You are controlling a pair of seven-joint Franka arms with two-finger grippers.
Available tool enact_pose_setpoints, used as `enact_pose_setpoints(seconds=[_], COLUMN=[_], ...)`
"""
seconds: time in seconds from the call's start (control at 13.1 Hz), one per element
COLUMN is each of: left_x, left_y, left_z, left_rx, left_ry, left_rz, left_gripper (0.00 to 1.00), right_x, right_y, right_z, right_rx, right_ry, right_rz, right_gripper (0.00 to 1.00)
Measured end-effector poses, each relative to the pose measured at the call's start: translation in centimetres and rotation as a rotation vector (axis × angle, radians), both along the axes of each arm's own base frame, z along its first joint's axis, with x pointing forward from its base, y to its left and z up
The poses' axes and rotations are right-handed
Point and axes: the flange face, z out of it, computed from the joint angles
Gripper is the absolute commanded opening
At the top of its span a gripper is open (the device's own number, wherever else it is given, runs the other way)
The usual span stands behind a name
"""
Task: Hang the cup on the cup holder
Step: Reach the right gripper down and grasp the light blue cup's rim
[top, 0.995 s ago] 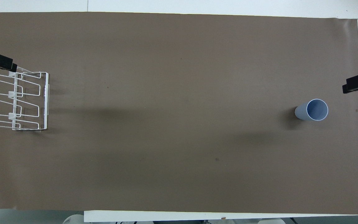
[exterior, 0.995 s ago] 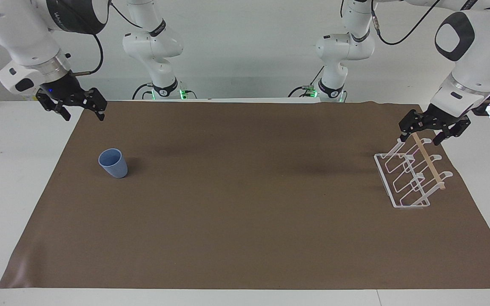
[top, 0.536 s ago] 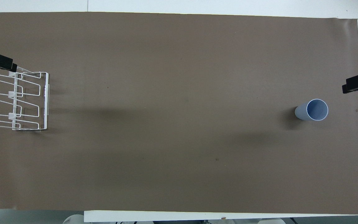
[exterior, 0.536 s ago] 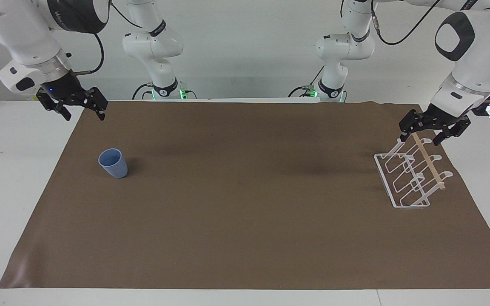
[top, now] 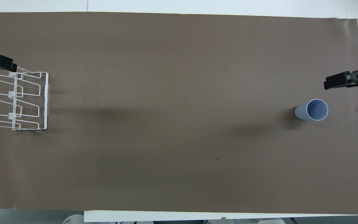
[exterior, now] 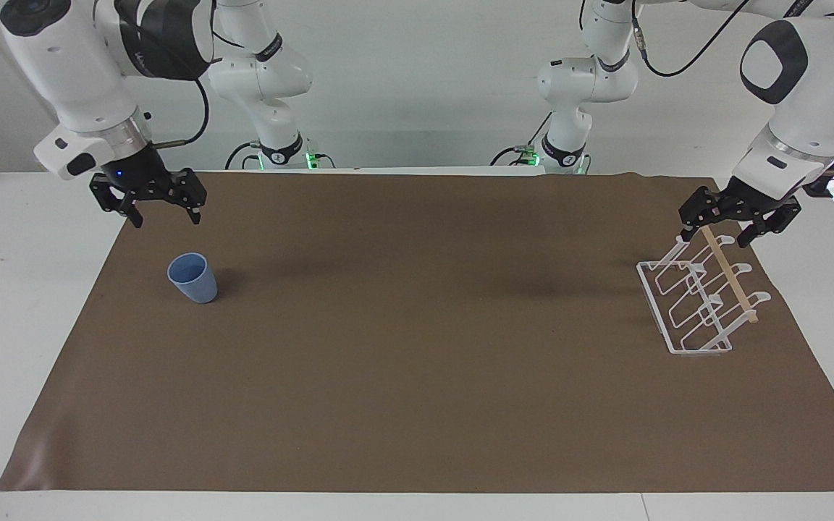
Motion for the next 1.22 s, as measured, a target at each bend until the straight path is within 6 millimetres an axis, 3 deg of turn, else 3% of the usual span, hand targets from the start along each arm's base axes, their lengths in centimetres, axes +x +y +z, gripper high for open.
enact_pose_setpoints(seconds=[0.31,0.54,0.77,1.22], left_x=[0.0,0.0,0.0,-0.3], left_y=[0.0,0.0,0.0,-0.5], left_z=[0.0,0.0,0.0,-0.3], left_rx=[0.000,0.000,0.000,0.001], left_ry=[0.000,0.000,0.000,0.027], left_rz=[0.000,0.000,0.000,-0.004], left_gripper=[1.00,1.00,1.00,1.00], right_x=[1.2,0.3,-0.7,-3.2], right_y=[-6.3,-6.9,-7.4,-8.8], right_z=[-7.7,-12.9,-15.3,-18.3], right_rx=[-0.010,-0.005,-0.001,0.016], right_ry=[0.016,0.053,0.069,0.117], right_rz=[-0.011,-0.010,-0.001,0.029], right_gripper=[1.00,1.00,1.00,1.00])
